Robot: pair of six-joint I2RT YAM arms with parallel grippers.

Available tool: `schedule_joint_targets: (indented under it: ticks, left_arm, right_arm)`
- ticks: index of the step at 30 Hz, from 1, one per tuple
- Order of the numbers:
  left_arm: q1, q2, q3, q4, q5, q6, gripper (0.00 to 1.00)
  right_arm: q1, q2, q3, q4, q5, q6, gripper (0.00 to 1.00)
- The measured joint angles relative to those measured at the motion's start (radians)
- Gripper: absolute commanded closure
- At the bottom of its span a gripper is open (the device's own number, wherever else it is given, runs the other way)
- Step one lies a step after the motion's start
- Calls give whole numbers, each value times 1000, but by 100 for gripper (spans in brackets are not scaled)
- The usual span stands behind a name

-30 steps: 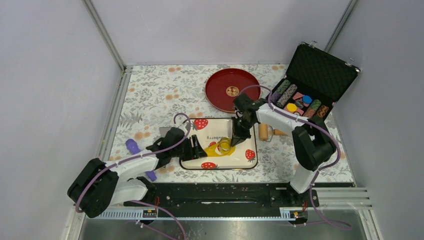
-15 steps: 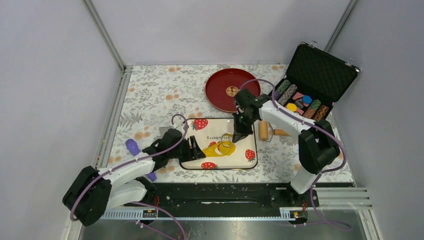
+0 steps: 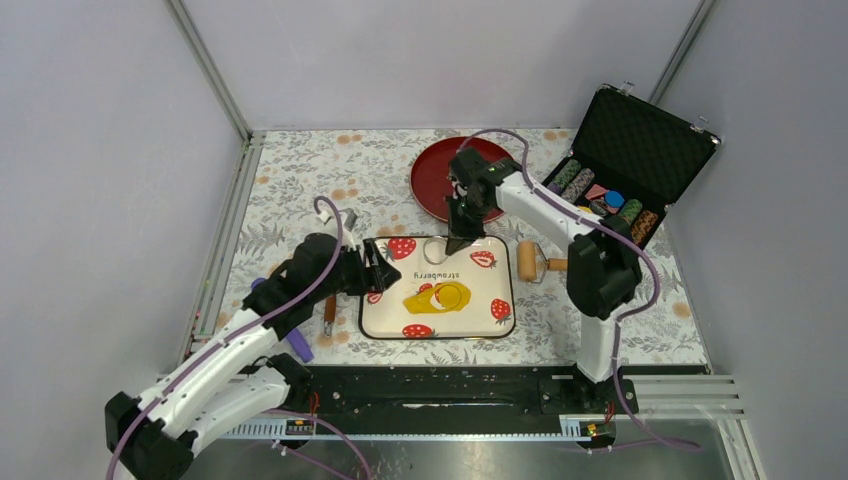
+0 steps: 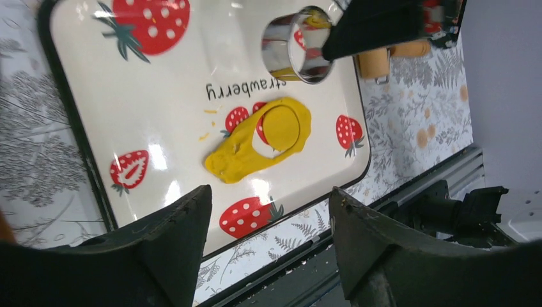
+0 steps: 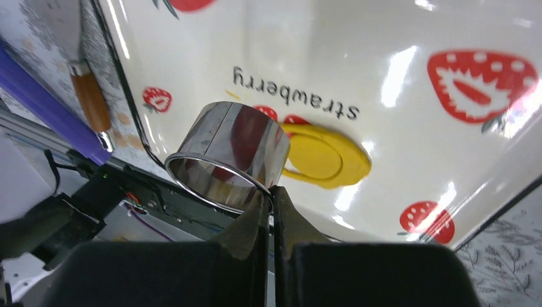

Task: Roll out the dumpling wrappers from the dough

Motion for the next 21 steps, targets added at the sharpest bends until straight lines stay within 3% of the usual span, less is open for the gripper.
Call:
schedule_joint_targets:
  ticks: [5,13,15,21]
  left_arm:
    - [0,-53,91,-93,-53,43,31]
    - [0,-103,114,-167,-75,58,29]
    - [0,-121,113,-174,-77,58,29]
    - [0,-164,65,-181,-80,52,28]
  right_arm:
    - [0,141,223,-40,-6,-3,100]
    - [9,496,859,-200,-27,0,100]
    - [11,562,953,-207,-38,9,100]
    - [13,613,890,-160,-76,79,100]
